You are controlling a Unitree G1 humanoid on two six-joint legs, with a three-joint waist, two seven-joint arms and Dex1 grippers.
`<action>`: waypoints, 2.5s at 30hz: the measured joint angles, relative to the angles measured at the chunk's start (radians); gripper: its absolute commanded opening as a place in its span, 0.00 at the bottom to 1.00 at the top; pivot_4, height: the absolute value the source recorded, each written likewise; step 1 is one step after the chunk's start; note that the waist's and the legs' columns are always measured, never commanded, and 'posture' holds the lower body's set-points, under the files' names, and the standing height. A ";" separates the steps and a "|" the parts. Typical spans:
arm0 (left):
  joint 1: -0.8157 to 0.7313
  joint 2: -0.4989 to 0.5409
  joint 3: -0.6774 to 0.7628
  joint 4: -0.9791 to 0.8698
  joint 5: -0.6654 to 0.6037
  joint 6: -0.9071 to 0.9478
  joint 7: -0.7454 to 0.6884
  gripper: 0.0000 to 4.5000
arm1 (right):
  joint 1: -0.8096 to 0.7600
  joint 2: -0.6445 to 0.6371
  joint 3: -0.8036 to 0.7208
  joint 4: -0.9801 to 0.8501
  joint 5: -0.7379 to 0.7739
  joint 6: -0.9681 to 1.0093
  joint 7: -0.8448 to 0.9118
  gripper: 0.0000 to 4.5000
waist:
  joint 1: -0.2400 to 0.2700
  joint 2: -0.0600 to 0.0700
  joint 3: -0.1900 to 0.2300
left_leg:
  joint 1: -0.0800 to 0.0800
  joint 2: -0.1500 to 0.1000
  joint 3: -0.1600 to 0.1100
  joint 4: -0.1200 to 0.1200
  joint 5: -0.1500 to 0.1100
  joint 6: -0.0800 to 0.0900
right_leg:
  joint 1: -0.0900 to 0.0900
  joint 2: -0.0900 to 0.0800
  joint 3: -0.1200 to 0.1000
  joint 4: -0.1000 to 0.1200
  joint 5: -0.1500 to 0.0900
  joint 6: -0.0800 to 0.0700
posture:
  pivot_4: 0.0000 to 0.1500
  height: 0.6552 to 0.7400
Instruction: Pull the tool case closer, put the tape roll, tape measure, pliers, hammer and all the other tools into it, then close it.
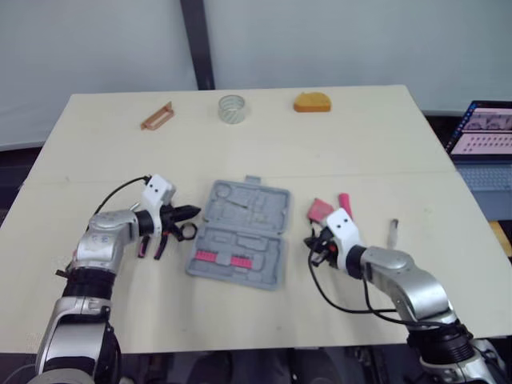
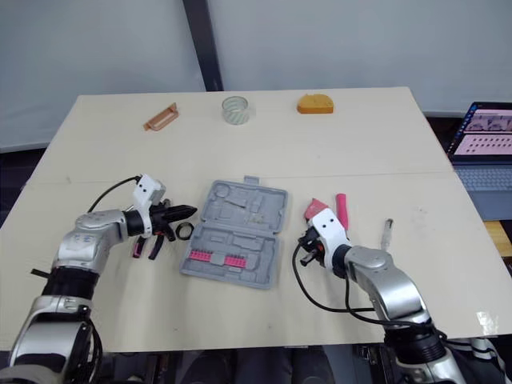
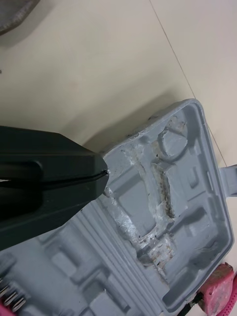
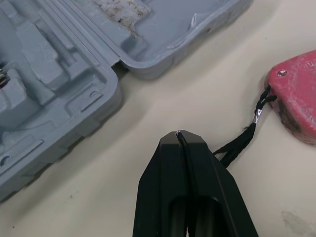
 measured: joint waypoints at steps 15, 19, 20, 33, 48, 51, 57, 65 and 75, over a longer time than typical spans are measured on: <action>0.012 0.012 -0.038 0.006 0.030 0.015 -0.003 0.00 | 0.000 0.004 0.010 0.000 -0.009 0.000 -0.003 0.01 | 0.000 0.000 0.000 | 0.000 0.000 0.000 0.000 0.000 0.000 | 0.000 0.000 0.000 0.000 0.000 0.000 | 1.00 1.00; -0.002 -0.001 -0.052 0.043 0.049 0.001 0.006 0.00 | 0.000 0.009 0.011 0.000 -0.014 0.000 -0.003 0.01 | 0.000 0.000 0.000 | 0.000 0.000 0.000 0.000 0.000 0.000 | 0.000 0.000 0.000 0.000 0.000 0.000 | 1.00 1.00; -0.003 -0.004 -0.055 0.049 0.053 -0.003 0.008 0.00 | 0.000 0.012 0.011 0.000 -0.016 0.000 -0.003 0.01 | 0.000 0.000 0.000 | 0.000 0.000 0.000 0.000 0.000 0.000 | 0.000 0.000 0.000 0.000 0.000 0.000 | 1.00 1.00; -0.017 -0.034 -0.058 0.073 0.064 -0.022 -0.005 0.00 | -0.041 0.052 0.033 0.026 -0.030 -0.007 -0.003 0.01 | 0.000 0.000 0.000 | 0.000 0.000 0.000 0.000 0.000 0.000 | 0.000 0.000 0.000 0.001 0.000 0.000 | 1.00 1.00; 0.061 -0.035 -0.055 -0.074 0.052 0.064 -0.015 0.00 | -0.081 0.067 0.092 0.097 -0.052 -0.029 0.013 0.01 | 0.000 0.000 0.000 | 0.000 0.000 0.000 0.000 0.000 0.000 | 0.000 0.000 0.000 0.001 0.000 0.000 | 1.00 1.00; 0.095 -0.031 -0.055 -0.129 0.045 0.091 -0.017 0.00 | -0.073 0.055 0.092 0.095 -0.051 -0.029 0.024 0.01 | 0.000 0.000 0.000 | 0.000 0.000 0.000 0.000 0.000 0.000 | 0.000 0.000 0.000 0.001 0.000 0.000 | 1.00 1.00; 0.184 -0.005 -0.054 -0.271 0.024 0.164 -0.028 0.00 | -0.043 0.018 0.092 0.056 -0.041 -0.023 0.065 0.01 | 0.000 0.000 0.000 | 0.000 0.000 0.000 -0.001 0.000 0.000 | 0.000 0.000 0.000 0.000 0.000 0.000 | 1.00 1.00; 0.312 0.033 -0.050 -0.438 -0.023 0.254 -0.028 0.00 | 0.008 -0.022 0.092 -0.006 -0.015 0.003 0.107 0.01 | 0.002 0.000 0.000 | 0.000 0.000 0.000 -0.001 0.000 0.000 | 0.000 0.000 0.001 -0.001 0.000 0.000 | 1.00 1.00; 0.395 0.054 -0.044 -0.525 -0.039 0.288 -0.015 0.00 | 0.053 -0.032 0.093 -0.055 0.006 0.033 0.126 0.01 | 0.003 0.000 0.000 | 0.000 0.000 0.000 -0.002 0.000 0.000 | 0.000 0.000 0.001 -0.002 0.000 0.000 | 1.00 1.00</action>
